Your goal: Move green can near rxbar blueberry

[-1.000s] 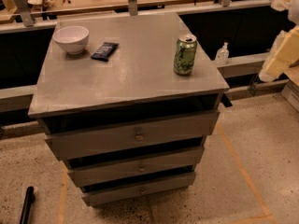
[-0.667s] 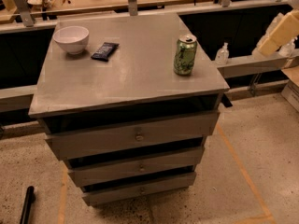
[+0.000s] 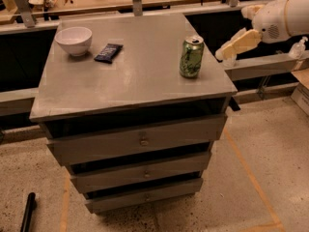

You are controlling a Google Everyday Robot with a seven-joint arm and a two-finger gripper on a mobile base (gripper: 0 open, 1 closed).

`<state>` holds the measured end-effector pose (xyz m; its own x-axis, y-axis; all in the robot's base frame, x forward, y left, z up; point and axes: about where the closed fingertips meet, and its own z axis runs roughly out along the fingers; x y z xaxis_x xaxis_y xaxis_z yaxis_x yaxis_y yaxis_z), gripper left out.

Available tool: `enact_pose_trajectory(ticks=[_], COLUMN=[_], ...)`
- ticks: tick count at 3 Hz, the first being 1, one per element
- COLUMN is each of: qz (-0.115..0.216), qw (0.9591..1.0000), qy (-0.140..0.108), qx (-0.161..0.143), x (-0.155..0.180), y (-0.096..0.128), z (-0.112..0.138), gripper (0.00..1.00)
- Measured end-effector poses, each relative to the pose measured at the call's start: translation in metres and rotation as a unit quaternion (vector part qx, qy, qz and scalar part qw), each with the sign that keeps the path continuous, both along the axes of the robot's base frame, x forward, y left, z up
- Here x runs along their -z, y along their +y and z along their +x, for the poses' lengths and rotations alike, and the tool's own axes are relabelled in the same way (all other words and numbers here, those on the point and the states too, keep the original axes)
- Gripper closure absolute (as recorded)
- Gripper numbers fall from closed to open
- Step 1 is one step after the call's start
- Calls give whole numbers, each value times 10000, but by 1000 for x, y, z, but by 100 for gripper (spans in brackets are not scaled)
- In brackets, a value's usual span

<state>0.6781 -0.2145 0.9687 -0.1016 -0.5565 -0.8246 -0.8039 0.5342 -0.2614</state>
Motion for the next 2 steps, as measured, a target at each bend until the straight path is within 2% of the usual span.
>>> enact_pose_trajectory(ticks=[1, 2], qz=[326, 449], qw=[9984, 9947], qy=[176, 445], qx=[-423, -812], x=[37, 65], y=[43, 77], z=[22, 29], gripper=[0, 0])
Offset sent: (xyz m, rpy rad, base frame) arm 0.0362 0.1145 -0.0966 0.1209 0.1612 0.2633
